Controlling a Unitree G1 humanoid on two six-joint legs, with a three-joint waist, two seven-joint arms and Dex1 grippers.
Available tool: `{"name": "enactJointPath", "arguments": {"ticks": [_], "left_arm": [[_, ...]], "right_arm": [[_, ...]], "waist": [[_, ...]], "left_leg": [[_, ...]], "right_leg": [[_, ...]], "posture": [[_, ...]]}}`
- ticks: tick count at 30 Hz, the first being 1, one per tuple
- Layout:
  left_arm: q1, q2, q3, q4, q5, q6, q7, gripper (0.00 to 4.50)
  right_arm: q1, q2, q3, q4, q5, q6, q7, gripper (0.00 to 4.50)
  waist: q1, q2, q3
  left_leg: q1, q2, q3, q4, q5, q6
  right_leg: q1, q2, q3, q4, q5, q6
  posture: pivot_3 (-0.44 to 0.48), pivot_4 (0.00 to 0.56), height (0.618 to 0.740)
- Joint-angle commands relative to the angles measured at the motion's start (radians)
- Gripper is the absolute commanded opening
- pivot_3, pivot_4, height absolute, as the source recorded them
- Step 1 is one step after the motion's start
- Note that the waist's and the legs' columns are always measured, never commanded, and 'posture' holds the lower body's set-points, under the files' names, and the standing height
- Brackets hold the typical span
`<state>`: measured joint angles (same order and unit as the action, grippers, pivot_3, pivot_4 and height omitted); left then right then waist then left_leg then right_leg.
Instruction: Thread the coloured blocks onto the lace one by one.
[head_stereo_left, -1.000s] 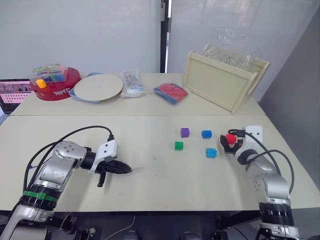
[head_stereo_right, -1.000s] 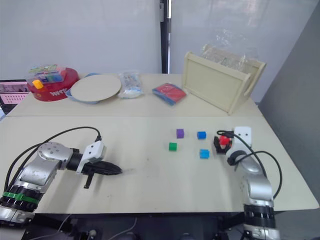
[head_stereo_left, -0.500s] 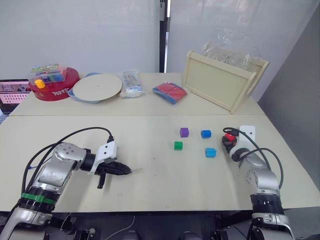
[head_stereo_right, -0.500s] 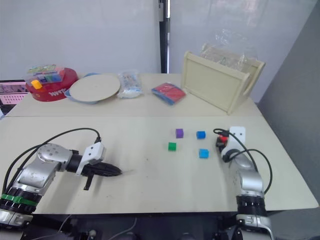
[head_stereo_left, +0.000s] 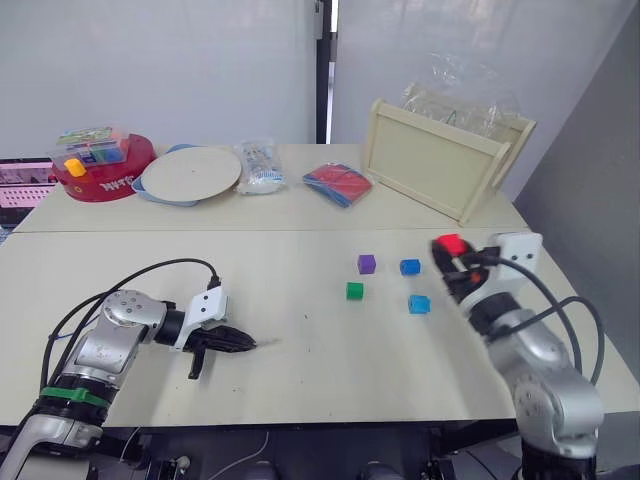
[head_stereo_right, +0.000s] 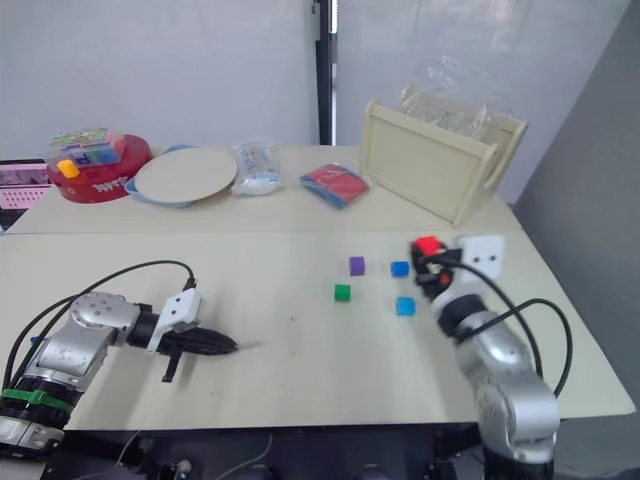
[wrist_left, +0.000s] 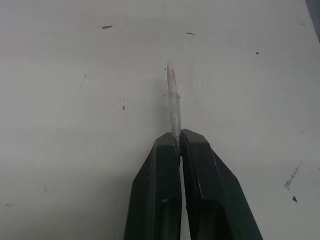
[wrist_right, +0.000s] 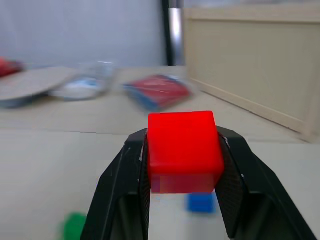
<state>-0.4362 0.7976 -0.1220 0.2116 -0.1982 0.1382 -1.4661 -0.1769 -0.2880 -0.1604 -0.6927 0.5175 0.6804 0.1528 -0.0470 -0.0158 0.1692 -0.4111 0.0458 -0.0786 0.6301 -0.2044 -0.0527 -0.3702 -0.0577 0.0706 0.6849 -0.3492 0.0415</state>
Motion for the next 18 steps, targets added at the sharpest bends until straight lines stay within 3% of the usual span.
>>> {"name": "enactJointPath", "arguments": {"ticks": [1, 3, 9, 13, 18], "left_arm": [[-0.022, 0.010, -0.003, -0.009, -0.010, -0.011, -0.020, 0.00], [-0.032, 0.008, -0.012, -0.019, -0.011, -0.004, -0.027, 0.00], [-0.049, 0.015, -0.023, -0.072, -0.022, 0.035, -0.042, 0.00], [-0.048, 0.025, -0.021, -0.105, -0.029, 0.061, -0.052, 0.00], [-0.050, 0.037, -0.020, -0.128, -0.034, 0.088, -0.061, 0.00]], "right_arm": [[0.082, -0.012, 0.134, -0.170, 0.094, 0.104, 0.022, 1.18], [0.127, -0.003, 0.203, -0.184, 0.090, 0.120, 0.013, 1.18], [0.228, 0.021, 0.424, 0.012, -0.154, -0.041, -0.025, 1.18], [0.275, 0.095, 0.486, 0.133, -0.258, -0.143, -0.075, 1.18], [0.327, 0.148, 0.510, 0.161, -0.291, -0.186, -0.071, 1.18]], "waist": [[0.002, 0.000, 0.000], [0.003, 0.000, 0.000], [0.004, -0.001, 0.000], [0.001, -0.001, 0.000], [0.001, -0.002, 0.000]], "left_leg": [[0.000, 0.000, 0.000, 0.000, 0.000, 0.000], [0.000, 0.000, 0.000, 0.001, 0.000, 0.000], [0.001, -0.001, 0.000, 0.002, 0.000, 0.000], [0.001, 0.000, 0.000, 0.002, 0.000, 0.000], [0.001, 0.000, 0.000, 0.002, 0.000, 0.000]], "right_leg": [[0.000, 0.000, 0.000, 0.000, 0.000, 0.000], [0.000, 0.000, 0.000, 0.000, 0.000, 0.000], [0.001, 0.000, 0.000, 0.000, 0.000, 0.000], [0.000, 0.000, 0.000, 0.001, 0.000, 0.000], [0.000, 0.001, 0.000, 0.001, 0.000, 0.000]], "posture": [[0.000, 0.150, 0.740], [0.000, 0.150, 0.740], [0.000, 0.150, 0.740], [0.000, 0.150, 0.740], [0.000, 0.150, 0.740]]}}
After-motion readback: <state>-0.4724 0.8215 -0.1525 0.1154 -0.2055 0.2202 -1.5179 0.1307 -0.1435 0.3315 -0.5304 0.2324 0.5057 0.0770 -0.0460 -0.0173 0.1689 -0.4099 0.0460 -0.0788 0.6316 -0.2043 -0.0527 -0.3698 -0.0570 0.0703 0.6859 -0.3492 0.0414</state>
